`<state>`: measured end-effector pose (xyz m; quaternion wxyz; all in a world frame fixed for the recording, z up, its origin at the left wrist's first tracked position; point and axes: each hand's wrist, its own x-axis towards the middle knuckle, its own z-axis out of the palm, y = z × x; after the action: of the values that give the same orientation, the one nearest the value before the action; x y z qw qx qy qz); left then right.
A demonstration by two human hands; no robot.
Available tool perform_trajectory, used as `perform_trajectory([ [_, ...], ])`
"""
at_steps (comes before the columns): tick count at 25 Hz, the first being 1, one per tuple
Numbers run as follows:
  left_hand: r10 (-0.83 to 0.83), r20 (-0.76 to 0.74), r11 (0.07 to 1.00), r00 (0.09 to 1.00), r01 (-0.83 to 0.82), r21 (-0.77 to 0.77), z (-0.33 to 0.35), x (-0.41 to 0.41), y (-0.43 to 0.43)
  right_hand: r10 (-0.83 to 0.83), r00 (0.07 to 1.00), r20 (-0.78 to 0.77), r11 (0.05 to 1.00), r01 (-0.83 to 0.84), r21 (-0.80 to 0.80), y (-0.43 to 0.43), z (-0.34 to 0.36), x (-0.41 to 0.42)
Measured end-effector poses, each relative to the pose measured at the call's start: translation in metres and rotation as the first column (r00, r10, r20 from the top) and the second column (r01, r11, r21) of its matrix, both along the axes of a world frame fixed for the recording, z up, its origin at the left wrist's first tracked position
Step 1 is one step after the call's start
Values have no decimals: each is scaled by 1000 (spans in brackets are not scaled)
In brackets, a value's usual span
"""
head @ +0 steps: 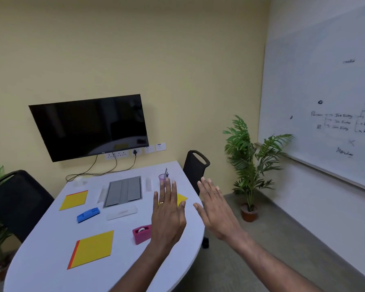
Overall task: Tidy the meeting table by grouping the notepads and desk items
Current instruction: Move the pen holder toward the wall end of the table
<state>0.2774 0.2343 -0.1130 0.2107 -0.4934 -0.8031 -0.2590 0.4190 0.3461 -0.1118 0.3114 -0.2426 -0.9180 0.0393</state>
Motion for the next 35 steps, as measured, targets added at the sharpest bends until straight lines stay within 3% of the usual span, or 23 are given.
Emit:
perform_trajectory([
  [7, 31, 29, 998, 999, -30, -58, -35, -8, 66, 21, 997, 71, 999, -22, 23, 71, -24, 10],
  [20, 96, 181, 992, 979, -79, -103, -97, -75, 253, 144, 983, 112, 985, -131, -114, 250, -67, -80],
  [35, 366, 318, 929, 875, -326, -174, -133, -124, 437, 407, 898, 166, 900, -364, -240, 470, -128, -179],
])
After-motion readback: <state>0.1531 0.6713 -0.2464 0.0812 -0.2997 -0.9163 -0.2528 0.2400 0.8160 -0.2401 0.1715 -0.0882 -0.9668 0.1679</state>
